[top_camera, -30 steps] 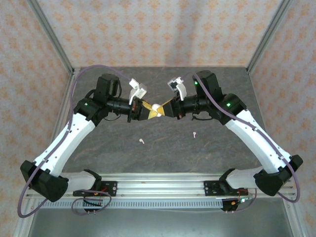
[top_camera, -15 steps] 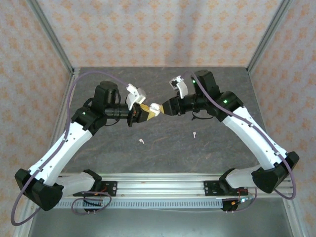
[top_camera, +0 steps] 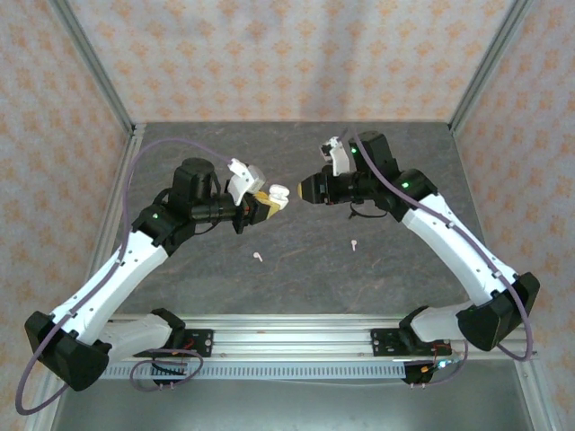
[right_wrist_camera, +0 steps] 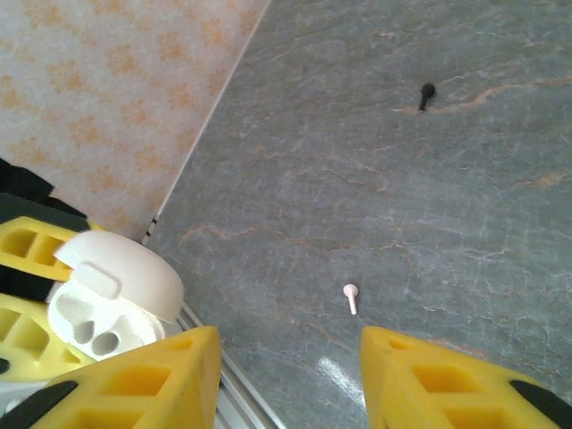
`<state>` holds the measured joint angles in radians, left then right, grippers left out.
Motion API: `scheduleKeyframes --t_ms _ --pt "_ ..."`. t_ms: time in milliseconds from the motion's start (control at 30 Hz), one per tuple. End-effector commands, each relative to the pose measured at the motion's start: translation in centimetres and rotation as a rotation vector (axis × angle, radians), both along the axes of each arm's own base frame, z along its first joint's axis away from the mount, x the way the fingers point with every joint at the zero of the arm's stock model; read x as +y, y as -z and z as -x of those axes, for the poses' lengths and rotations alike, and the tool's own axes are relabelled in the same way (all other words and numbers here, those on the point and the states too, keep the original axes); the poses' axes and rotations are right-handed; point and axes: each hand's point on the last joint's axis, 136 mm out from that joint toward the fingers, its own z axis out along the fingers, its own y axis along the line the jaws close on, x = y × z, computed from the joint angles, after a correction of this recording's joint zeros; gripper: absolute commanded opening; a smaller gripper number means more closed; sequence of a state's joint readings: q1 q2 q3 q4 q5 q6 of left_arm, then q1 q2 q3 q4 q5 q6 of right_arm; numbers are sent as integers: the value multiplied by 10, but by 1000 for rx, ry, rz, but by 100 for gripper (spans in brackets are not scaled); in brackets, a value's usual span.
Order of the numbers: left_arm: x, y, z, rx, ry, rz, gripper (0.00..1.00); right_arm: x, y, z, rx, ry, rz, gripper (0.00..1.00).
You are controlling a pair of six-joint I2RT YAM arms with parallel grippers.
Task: Insert wireless bluetooth earbuds into charging case
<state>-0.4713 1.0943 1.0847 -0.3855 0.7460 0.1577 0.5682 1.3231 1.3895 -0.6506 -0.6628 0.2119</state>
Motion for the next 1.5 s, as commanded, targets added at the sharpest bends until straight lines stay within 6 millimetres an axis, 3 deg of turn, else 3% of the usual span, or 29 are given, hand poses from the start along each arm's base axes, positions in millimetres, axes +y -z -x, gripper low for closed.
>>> scheduleKeyframes --t_ms 0,100,200,500,700,833,1067,1467 --pt "14 -8 -6 -62 -88 -15 0 -18 0 -12 -23 147 -16 45" --pt "26 -7 -5 -85 -145 -29 0 -30 43 -22 72 278 39 42" --pt "38 -7 -2 -106 -197 -39 0 -26 90 -25 203 334 66 37" --pt "59 -24 22 -150 -236 -62 0 43 180 -9 324 160 306 36" --pt "69 -36 44 -165 -230 -58 0 85 221 -3 333 39 476 34" --pt "73 -36 56 -168 -217 -53 0 104 239 -4 320 21 529 32" --pt "79 -31 67 -159 -222 -53 0 135 249 7 314 -39 543 32" --pt "84 -27 75 -145 -235 -40 0 137 265 21 308 -106 648 32"
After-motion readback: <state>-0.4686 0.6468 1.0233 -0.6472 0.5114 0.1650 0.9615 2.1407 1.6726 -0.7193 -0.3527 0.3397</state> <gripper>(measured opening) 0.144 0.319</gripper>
